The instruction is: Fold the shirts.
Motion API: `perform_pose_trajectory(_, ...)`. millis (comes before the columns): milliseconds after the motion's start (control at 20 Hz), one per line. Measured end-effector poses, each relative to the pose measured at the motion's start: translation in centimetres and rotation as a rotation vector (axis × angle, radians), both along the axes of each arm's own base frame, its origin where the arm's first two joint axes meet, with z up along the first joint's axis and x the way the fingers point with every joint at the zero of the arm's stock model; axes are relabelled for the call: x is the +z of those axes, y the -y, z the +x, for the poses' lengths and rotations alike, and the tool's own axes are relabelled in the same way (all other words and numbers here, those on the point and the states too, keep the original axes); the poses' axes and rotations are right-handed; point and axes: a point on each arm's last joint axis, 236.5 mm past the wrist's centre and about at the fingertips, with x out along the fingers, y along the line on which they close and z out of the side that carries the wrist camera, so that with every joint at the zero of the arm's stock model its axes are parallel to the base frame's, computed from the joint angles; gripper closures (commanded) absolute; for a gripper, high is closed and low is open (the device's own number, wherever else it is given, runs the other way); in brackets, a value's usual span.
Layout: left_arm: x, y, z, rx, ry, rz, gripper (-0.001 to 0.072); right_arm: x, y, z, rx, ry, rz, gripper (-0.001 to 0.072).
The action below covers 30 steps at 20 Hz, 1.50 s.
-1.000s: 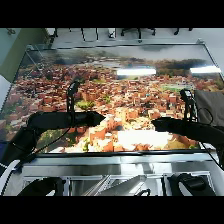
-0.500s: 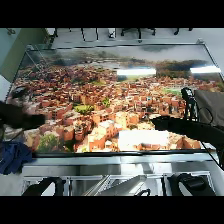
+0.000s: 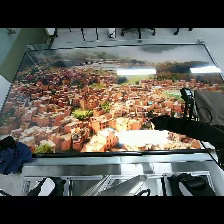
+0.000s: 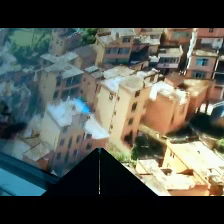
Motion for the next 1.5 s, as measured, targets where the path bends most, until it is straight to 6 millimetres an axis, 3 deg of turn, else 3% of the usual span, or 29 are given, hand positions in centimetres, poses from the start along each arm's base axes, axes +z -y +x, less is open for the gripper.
perform_pose_trajectory(200, -2.8, -1.4, 0.5, -0.005, -0.004, 0.001, 0.0023, -0.7, 0.0, 0.2, 0.0, -0.023, -0.003, 0.0688)
perform_pose_trajectory(250, -3.9, -1.5, 0.6, -0.007, -0.021, -0.016, 0.007, -0.8, 0.0, 0.2, 0.0, -0.028, -0.004, 0.0688)
perform_pose_trajectory(300, -4.9, -1.6, 0.6, -0.008, -0.038, -0.032, 0.0342, -0.9, 0.0, 0.2, 0.0, -0.032, -0.004, 0.0688)
perform_pose_trajectory(350, -5.8, -1.6, 0.5, -0.008, -0.055, -0.049, 0.0707, -1.0, 0.0, 0.2, 0.0, -0.034, -0.005, 0.0688)
perform_pose_trajectory(500, -7.3, -2.0, 0.9, -0.012, -0.089, -0.079, 0.0698, -1.1, 0.0, 0.3, 0.0, -0.038, -0.005, 0.0689)
perform_pose_trajectory(600, -6.5, -2.4, 2.4, -0.015, -0.068, -0.074, 0.0698, -1.1, 0.0, 0.3, 0.0, -0.039, -0.005, 0.0689)
perform_pose_trajectory(700, -3.9, -2.4, 5.3, -0.046, 0.003, -0.045, 0.0698, -1.2, 0.0, 0.3, 0.0, -0.039, -0.005, 0.069)
perform_pose_trajectory(800, 0.7, -0.9, 9.9, -0.121, 0.125, -0.003, 0.0698, -1.2, 0.0, 0.3, 0.0, -0.039, -0.005, 0.0689)
perform_pose_trajectory(900, 6.4, 3.1, 15.2, -0.243, 0.282, 0.007, 0.0698, -1.2, 0.0, 0.3, 0.0, -0.039, -0.005, 0.069)
perform_pose_trajectory(1000, 12.6, 9.8, 19.9, -0.405, 0.451, -0.018, 0.0698, -1.2, 0.0, 0.3, 0.0, -0.039, -0.005, 0.069)
perform_pose_trajectory(1100, 18.6, 18.5, 22.8, -0.602, 0.606, -0.073, 0.0698, -1.2, 0.0, 0.3, 0.0, -0.039, -0.005, 0.069)
perform_pose_trajectory(1200, 23.2, 27.5, 23.6, -0.788, 0.718, -0.153, 0.0698, -1.2, 0.0, 0.3, -0.001, -0.04, -0.005, 0.069)
perform_pose_trajectory(1350, 26.0, 38.9, 22.2, -1.011, 0.769, -0.284, 0.0698, -1.2, 0.0, 0.2, -0.007, -0.046, -0.001, 0.069)
perform_pose_trajectory(1500, 23.9, 47.7, 20.0, -1.168, 0.691, -0.398, 0.0698, -1.1, 0.2, 0.2, -0.039, -0.068, 0.019, 0.069)
